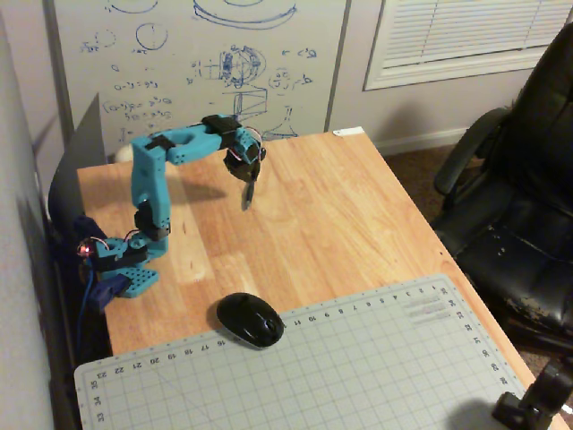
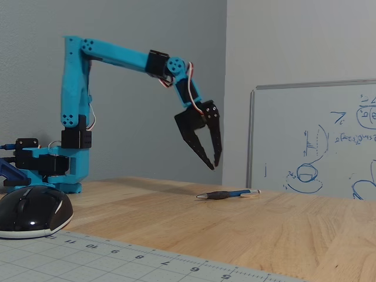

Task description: Touch the pen.

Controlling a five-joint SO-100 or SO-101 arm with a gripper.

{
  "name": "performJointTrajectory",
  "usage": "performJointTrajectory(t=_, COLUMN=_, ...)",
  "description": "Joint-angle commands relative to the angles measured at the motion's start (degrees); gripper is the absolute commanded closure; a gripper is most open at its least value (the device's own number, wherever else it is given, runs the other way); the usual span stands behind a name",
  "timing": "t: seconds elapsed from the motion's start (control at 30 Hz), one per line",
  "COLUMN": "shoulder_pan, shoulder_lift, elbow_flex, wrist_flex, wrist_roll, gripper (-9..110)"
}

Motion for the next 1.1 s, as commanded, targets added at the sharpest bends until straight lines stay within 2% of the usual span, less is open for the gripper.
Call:
performJointTrajectory(t=0.0, shoulder_pan=-1.14, shoulder_lift=-2.37, elbow_flex=-8.35, wrist_flex=-1.49, wrist_roll=-0.26, gripper=101)
performJointTrajectory(t=0.47, shoulder_pan=-2.46, shoulder_lift=-15.64, elbow_flex=-19.69, wrist_flex=-1.49, wrist_roll=-0.26, gripper=101)
performJointTrajectory(t=1.07, shoulder_pan=-4.92, shoulder_lift=-16.0, elbow_flex=-20.04, wrist_flex=-1.49, wrist_roll=0.53, gripper=101)
